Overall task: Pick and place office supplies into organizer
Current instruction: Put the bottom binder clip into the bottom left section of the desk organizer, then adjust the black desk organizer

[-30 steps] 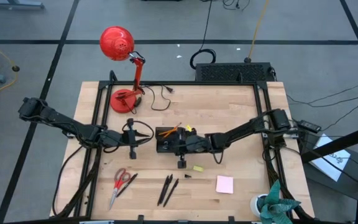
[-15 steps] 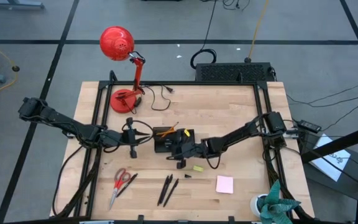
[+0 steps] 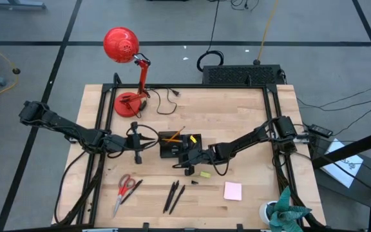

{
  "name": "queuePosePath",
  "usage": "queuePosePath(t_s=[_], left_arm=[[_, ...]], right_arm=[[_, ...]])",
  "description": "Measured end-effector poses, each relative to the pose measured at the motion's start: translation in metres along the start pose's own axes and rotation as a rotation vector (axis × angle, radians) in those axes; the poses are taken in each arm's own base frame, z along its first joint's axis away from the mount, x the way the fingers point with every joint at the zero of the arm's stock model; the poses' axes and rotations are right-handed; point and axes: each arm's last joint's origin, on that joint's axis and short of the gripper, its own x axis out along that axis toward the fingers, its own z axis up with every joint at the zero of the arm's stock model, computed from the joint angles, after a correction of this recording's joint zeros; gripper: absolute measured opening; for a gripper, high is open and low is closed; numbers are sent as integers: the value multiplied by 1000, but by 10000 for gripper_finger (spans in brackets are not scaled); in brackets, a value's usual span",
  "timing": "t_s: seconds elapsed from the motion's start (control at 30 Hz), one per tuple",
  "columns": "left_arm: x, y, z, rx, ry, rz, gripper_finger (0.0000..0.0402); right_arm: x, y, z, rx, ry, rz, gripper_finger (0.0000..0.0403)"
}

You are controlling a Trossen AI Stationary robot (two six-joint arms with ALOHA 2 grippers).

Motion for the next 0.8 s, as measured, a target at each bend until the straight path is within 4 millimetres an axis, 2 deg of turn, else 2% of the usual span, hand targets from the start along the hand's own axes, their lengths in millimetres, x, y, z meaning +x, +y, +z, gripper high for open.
queuePosePath(t_s=[0.37,0.5,0.67,0.8], left_arm=[[0,0,0,0,0,0,42],[0,0,0,-9,0,0,42],[0,0,0,-15,3,-1,42],[0,0,-1,-37,12,-2,42]], right_arm=[[1,-3,-2,54,9,-8,60],[1,-3,-1,68,9,-9,70],[-15,-2,16,28,-50,-28,64],[-35,8,25,-11,-27,0,50]])
